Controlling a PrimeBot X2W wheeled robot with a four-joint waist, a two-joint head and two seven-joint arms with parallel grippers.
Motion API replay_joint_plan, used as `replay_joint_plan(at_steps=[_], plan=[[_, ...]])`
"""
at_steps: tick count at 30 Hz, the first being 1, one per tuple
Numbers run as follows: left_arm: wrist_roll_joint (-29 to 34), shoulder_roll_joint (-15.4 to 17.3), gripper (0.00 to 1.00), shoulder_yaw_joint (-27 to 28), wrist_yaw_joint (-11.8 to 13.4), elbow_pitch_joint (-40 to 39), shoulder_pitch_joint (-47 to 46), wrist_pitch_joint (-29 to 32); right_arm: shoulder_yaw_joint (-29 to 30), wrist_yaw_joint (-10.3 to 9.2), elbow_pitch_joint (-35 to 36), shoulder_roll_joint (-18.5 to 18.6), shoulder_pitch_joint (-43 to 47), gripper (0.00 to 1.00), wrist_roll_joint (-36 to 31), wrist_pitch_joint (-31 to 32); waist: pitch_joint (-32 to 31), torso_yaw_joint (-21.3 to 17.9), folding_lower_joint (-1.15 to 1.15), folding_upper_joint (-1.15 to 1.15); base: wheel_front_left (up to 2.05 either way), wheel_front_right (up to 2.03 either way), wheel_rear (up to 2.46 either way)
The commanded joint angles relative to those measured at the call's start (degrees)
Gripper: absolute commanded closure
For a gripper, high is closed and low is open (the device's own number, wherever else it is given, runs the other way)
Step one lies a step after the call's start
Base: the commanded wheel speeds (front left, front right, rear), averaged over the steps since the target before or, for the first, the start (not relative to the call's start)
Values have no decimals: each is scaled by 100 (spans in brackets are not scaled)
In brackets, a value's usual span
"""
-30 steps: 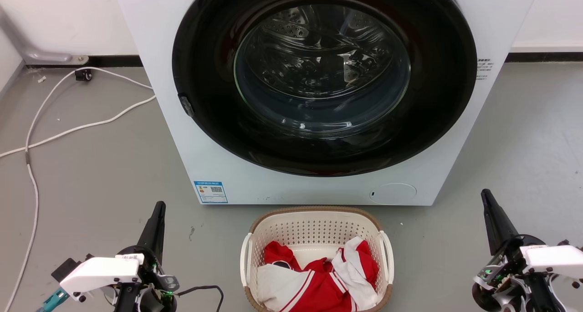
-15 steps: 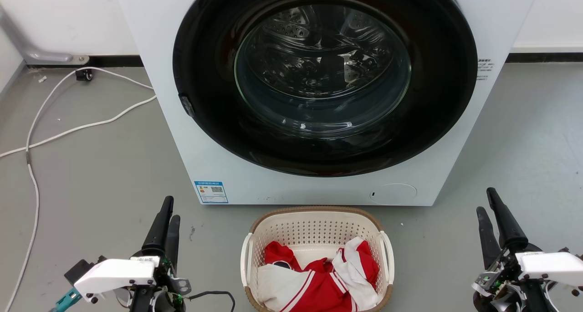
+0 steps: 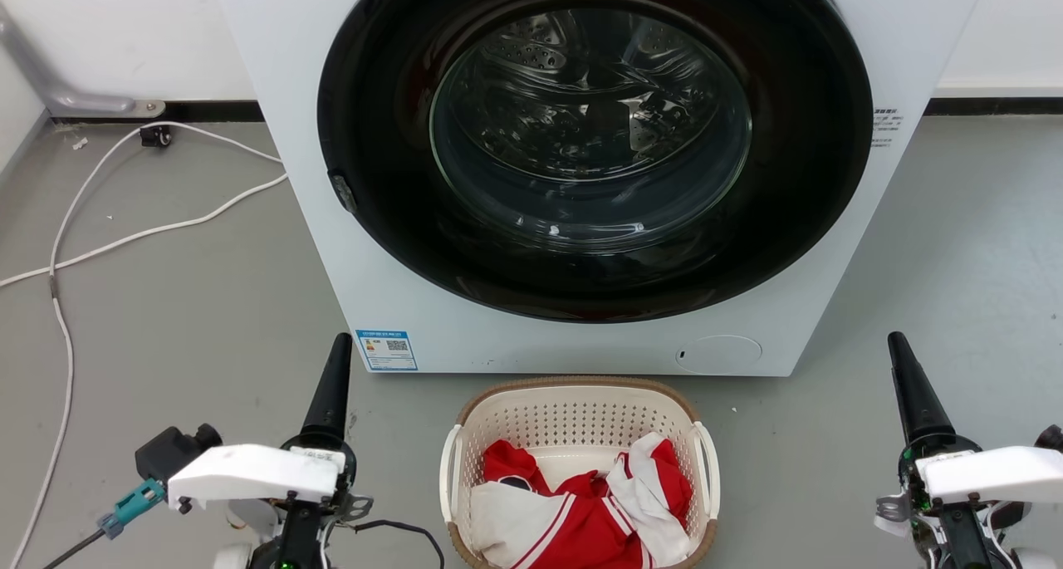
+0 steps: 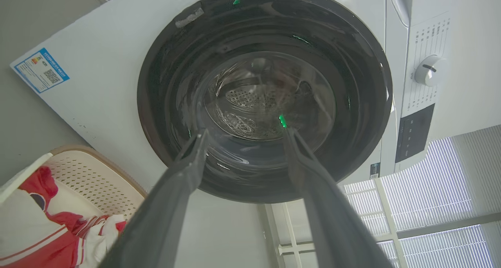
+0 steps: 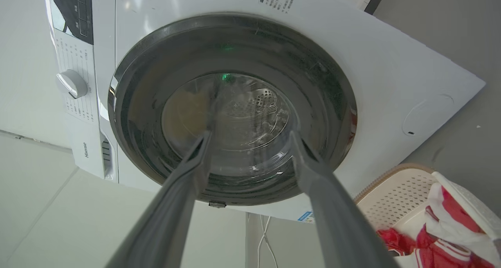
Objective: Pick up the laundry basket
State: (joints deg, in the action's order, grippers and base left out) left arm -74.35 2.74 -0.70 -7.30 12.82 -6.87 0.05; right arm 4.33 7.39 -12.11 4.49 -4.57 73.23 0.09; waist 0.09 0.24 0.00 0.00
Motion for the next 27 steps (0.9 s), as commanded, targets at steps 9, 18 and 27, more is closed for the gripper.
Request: replay_joint_plan(at_steps=[9,18,27], plan=[[1209,20,0,-247,-2,-91,-250,-242,15,6,230,-2,-31,0,-1593,-244,-9,15,0,0,0,0,0],[2164,20,0,-495,106,-6,-364,-421,-49,7,337,-2,23,0,-2750,-426,-16,27,0,0,0,0,0],[2994,20,0,-709,150,108,-466,-590,-85,8,444,-10,59,0,-3697,-531,-20,34,0,0,0,0,0]])
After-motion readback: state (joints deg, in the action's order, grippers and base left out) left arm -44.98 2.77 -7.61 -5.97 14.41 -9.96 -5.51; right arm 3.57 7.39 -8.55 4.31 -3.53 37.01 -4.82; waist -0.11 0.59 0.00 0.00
